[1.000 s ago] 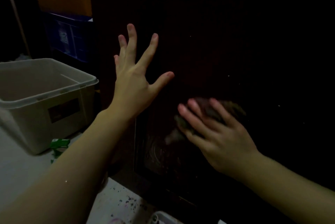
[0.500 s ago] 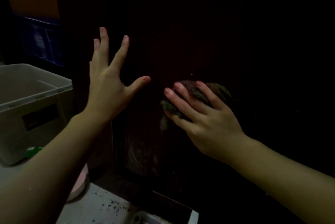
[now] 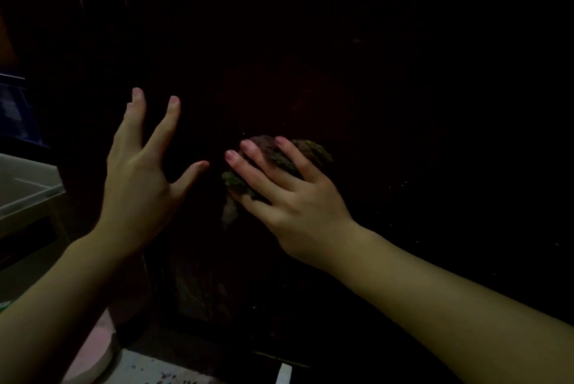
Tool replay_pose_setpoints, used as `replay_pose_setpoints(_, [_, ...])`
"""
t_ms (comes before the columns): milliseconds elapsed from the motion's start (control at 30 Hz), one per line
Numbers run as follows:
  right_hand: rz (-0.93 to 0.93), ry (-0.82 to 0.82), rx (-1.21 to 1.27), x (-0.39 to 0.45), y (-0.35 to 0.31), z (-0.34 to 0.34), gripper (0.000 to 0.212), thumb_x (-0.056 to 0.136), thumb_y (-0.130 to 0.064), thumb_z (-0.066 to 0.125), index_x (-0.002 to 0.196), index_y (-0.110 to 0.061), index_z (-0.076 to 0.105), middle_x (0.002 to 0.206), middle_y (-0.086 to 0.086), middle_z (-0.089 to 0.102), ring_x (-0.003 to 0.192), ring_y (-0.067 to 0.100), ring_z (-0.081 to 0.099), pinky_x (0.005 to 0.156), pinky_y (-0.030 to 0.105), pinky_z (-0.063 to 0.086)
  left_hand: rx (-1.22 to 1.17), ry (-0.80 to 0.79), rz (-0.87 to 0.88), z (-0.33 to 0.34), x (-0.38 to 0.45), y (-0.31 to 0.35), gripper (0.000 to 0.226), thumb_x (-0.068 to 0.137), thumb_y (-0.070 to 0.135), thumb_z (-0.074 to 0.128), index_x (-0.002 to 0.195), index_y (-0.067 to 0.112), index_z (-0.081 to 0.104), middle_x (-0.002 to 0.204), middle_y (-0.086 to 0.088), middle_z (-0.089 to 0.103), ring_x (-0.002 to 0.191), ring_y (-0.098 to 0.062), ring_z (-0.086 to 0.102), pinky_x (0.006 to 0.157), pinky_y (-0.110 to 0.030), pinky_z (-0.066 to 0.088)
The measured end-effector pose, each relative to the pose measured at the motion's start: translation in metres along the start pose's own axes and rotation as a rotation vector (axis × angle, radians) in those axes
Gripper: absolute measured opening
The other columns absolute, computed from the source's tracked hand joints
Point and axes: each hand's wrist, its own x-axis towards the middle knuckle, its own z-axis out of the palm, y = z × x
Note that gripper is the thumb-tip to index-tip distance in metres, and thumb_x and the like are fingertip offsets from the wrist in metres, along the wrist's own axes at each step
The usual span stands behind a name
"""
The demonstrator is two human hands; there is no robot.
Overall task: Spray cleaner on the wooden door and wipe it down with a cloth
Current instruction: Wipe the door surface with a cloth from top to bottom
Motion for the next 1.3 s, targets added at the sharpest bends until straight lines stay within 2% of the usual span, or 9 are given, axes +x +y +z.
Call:
replay_pose_setpoints(233, [0.232, 0.001, -0.033, -0.132, 0.034, -0.018, 0.042, 0.096, -0.020, 0.035, 0.126, -0.021, 0.065, 0.149, 0.011, 0.041, 0.141, 0.030, 0.032, 0.115, 0.054, 0.017, 0.079, -0.098, 0.178, 0.017, -0.015, 0.055, 0.094, 0.072, 0.062, 0.052, 0.152, 0.024, 0.023, 0.159, -0.018, -0.004, 0.146, -0.039, -0.004, 0.108, -0.070, 0.016])
replay_pose_setpoints(500, [0.223, 0.142, 0.054, -0.060, 0.021, -0.011, 0.037, 0.097, -0.022, 0.043, 0.128, -0.021, 0.063, 0.153, 0.010, 0.035, 0.145, 0.026, 0.026, 0.120, 0.050, 0.011, 0.018, -0.072, 0.218, 0.031, -0.016, 0.091, 0.094, 0.069, 0.056, 0.058, 0.150, 0.022, 0.025, 0.159, -0.019, 0.000, 0.146, -0.039, -0.003, 0.105, -0.074, 0.016])
replay_pose_setpoints(667, [0.247, 0.065, -0.055, -0.165, 0.051, -0.022, 0.047, 0.089, -0.016, 0.046, 0.135, -0.025, 0.057, 0.153, 0.009, 0.036, 0.144, 0.027, 0.028, 0.117, 0.051, 0.016, 0.039, -0.060, 0.204, 0.032, -0.017, 0.098, 0.100, 0.062, 0.056, 0.061, 0.150, 0.021, 0.027, 0.159, -0.018, 0.001, 0.145, -0.040, -0.001, 0.103, -0.075, 0.019])
replay_pose_setpoints(800, [0.468, -0.018, -0.170, -0.239, 0.060, -0.028, 0.065, 0.079, -0.014, 0.057, 0.140, -0.031, 0.043, 0.153, 0.011, 0.031, 0.145, 0.032, 0.024, 0.114, 0.058, 0.015, 0.038, -0.091, 0.221, 0.033, -0.016, 0.103, 0.100, 0.061, 0.055, 0.059, 0.150, 0.022, 0.027, 0.160, -0.015, -0.001, 0.144, -0.044, -0.004, 0.102, -0.077, 0.016])
replay_pose_setpoints(900, [0.526, 0.042, -0.090, -0.214, 0.048, -0.026, 0.070, 0.072, -0.010, 0.059, 0.138, -0.030, 0.049, 0.153, 0.010, 0.033, 0.145, 0.033, 0.024, 0.114, 0.058, 0.014, 0.033, -0.080, 0.213, 0.034, -0.014, 0.109, 0.106, 0.057, 0.050, 0.066, 0.151, 0.026, 0.024, 0.160, -0.013, -0.001, 0.144, -0.044, -0.003, 0.103, -0.076, 0.016])
replay_pose_setpoints(1000, [0.357, 0.111, 0.022, -0.150, 0.041, -0.021, 0.047, 0.087, -0.015, 0.048, 0.131, -0.026, 0.061, 0.151, 0.010, 0.038, 0.144, 0.029, 0.029, 0.117, 0.053, 0.013, 0.085, -0.071, 0.269, 0.041, -0.008, 0.102, 0.114, 0.058, 0.057, 0.072, 0.153, 0.033, 0.013, 0.161, -0.010, -0.004, 0.146, -0.042, 0.001, 0.104, -0.073, 0.023])
replay_pose_setpoints(1100, [0.320, 0.174, 0.043, -0.116, 0.041, -0.017, 0.035, 0.094, -0.022, 0.048, 0.125, -0.023, 0.065, 0.150, 0.008, 0.041, 0.143, 0.026, 0.031, 0.118, 0.050, 0.016, 0.118, -0.129, 0.248, 0.064, -0.001, 0.089, 0.121, 0.060, 0.066, 0.074, 0.154, 0.025, 0.011, 0.160, -0.016, -0.005, 0.146, -0.039, -0.004, 0.110, -0.068, 0.018])
replay_pose_setpoints(1200, [0.392, 0.166, 0.032, -0.147, 0.049, -0.020, 0.039, 0.095, -0.021, 0.044, 0.130, -0.025, 0.062, 0.150, 0.008, 0.040, 0.144, 0.025, 0.029, 0.118, 0.050, 0.016, 0.095, -0.207, 0.174, 0.087, 0.007, 0.088, 0.130, 0.052, 0.067, 0.075, 0.154, 0.026, 0.007, 0.160, -0.011, -0.011, 0.147, -0.036, -0.006, 0.110, -0.063, 0.024])
replay_pose_setpoints(1300, [0.538, 0.130, -0.053, -0.208, 0.058, -0.025, 0.049, 0.092, -0.017, 0.042, 0.137, -0.031, 0.052, 0.154, 0.006, 0.035, 0.145, 0.026, 0.026, 0.117, 0.053, 0.015, 0.030, -0.156, 0.208, 0.081, 0.003, 0.114, 0.122, 0.057, 0.075, 0.066, 0.154, 0.032, 0.006, 0.160, -0.008, -0.013, 0.147, -0.037, -0.005, 0.107, -0.066, 0.027])
